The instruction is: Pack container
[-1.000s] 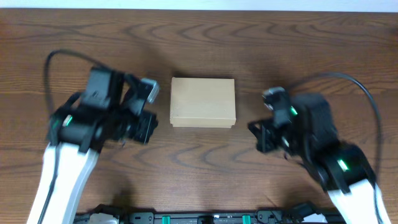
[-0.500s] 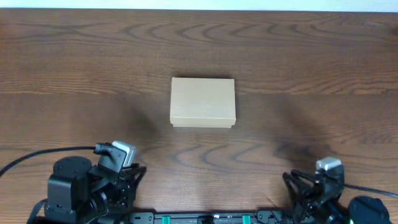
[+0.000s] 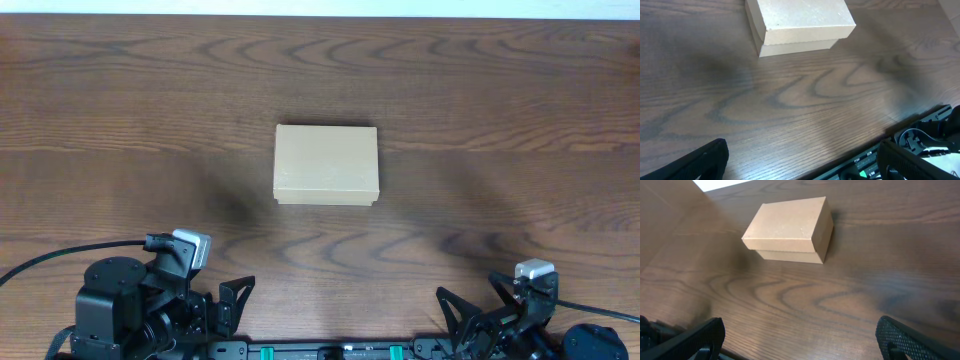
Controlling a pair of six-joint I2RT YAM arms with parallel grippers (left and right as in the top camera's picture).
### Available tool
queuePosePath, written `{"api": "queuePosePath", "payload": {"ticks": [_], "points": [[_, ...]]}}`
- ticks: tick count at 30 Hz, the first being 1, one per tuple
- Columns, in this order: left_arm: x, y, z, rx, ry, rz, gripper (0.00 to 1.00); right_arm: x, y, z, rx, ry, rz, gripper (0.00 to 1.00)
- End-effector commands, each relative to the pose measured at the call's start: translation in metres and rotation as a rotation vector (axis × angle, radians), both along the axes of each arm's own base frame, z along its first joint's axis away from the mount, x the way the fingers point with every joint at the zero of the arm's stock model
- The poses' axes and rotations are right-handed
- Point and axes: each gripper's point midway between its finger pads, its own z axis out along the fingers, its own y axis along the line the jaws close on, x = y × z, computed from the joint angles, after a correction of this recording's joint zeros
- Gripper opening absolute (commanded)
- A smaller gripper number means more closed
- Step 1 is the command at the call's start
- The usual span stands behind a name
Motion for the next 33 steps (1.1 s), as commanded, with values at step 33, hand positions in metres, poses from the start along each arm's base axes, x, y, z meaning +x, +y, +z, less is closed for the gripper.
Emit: {"api": "queuePosePath", "payload": {"ticks": [33], "points": [[0.083, 0.013, -0.085, -0.142, -0.461, 0.187, 0.95, 0.0, -0.001, -0.002, 0.005, 0.005, -0.007, 0.99]]}}
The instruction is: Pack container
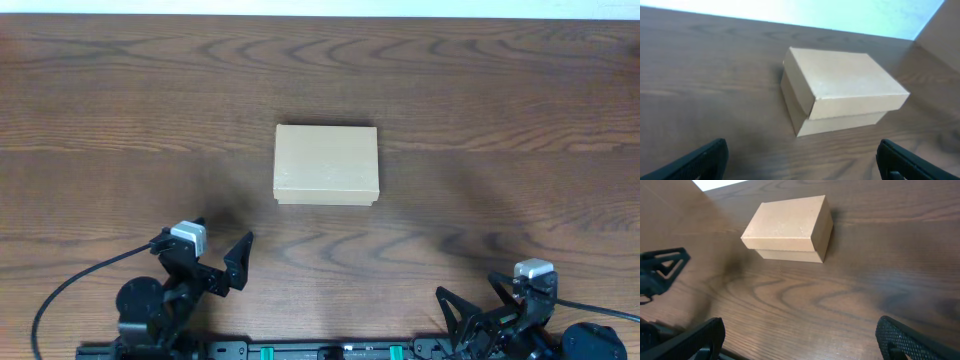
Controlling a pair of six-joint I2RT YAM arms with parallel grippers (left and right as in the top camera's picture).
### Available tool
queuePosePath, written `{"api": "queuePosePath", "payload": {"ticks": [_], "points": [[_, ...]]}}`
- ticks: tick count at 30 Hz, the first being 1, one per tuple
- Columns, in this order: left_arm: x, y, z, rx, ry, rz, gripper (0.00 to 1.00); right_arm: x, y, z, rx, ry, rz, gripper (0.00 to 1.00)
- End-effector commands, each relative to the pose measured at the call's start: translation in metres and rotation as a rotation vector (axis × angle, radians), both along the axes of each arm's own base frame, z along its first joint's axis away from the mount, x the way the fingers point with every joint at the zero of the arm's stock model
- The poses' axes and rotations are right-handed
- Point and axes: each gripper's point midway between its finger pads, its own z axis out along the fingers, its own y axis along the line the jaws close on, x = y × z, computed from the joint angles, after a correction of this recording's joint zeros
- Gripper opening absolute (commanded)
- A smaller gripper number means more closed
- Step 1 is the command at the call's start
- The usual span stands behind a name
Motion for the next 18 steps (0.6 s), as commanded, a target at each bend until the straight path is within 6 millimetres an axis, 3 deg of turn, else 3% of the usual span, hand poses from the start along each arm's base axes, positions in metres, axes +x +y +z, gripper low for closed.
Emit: {"api": "queuePosePath", "payload": {"ticks": [1, 4, 18], "points": [[0.004, -0.003, -0.014, -0.049, 0.016, -0.005, 0.95, 0.0, -0.001, 0.0, 0.004, -0.001, -0.004, 0.99], [0.009, -0.004, -0.027, -0.058, 0.016, -0.006, 0.95, 0.0, -0.001, 0.0, 0.004, -0.001, -0.004, 0.99], [0.01, -0.004, -0.024, -0.059, -0.001, -0.003, 0.95, 0.0, -0.001, 0.0, 0.004, -0.001, -0.004, 0.99]]}}
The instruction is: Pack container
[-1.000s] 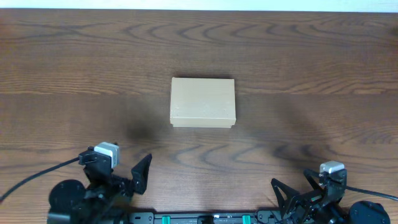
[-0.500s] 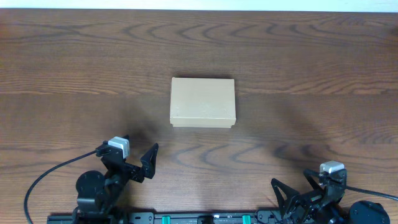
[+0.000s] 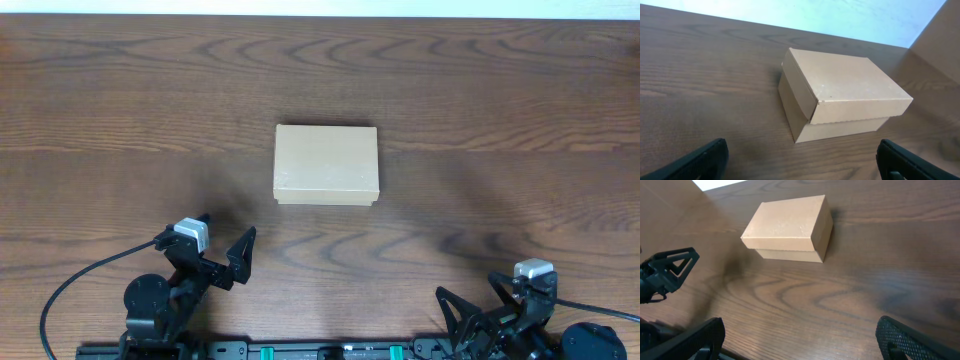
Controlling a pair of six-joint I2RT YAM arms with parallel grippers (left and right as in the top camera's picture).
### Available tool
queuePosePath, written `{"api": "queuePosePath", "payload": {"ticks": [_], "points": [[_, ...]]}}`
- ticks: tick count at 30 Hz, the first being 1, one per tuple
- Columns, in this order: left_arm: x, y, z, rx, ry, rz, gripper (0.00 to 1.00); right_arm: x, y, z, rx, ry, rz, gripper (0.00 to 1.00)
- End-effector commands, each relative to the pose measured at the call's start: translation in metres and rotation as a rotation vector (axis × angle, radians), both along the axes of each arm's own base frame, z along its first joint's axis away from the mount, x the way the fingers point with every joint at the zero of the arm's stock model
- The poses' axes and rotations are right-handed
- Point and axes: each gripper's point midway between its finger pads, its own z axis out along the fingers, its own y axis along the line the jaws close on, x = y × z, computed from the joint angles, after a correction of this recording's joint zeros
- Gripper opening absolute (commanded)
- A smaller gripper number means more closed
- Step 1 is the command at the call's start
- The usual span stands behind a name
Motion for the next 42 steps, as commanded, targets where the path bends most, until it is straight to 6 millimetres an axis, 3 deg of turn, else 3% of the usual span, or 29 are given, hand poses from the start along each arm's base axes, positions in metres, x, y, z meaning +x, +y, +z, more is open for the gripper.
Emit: {"api": "queuePosePath", "payload": {"ticks": [1, 14, 19, 23, 30, 42], "points": [[0.0, -0.001, -0.01, -0.013, 0.023, -0.002, 0.95, 0.0, -0.001, 0.0, 0.004, -0.002, -0.004, 0.99], [0.0, -0.001, -0.01, -0.013, 0.023, -0.001, 0.95, -0.002, -0.004, -0.005, -0.019, 0.014, -0.012, 0.99], [0.0, -0.001, -0.01, -0.013, 0.023, -0.001, 0.95, 0.018, -0.019, -0.007, -0.088, -0.055, -0.102, 0.99], [0.0, -0.001, -0.01, -0.013, 0.023, -0.001, 0.95, 0.043, -0.014, -0.031, -0.174, -0.11, -0.074, 0.99], [0.0, -0.001, -0.01, -0.013, 0.023, -0.001, 0.95, 0.078, -0.001, -0.082, -0.16, -0.17, -0.077, 0.99], [0.0, -0.001, -0.01, -0.013, 0.023, -0.001, 0.95, 0.097, 0.006, -0.137, -0.138, -0.164, -0.088, 0.99]]}}
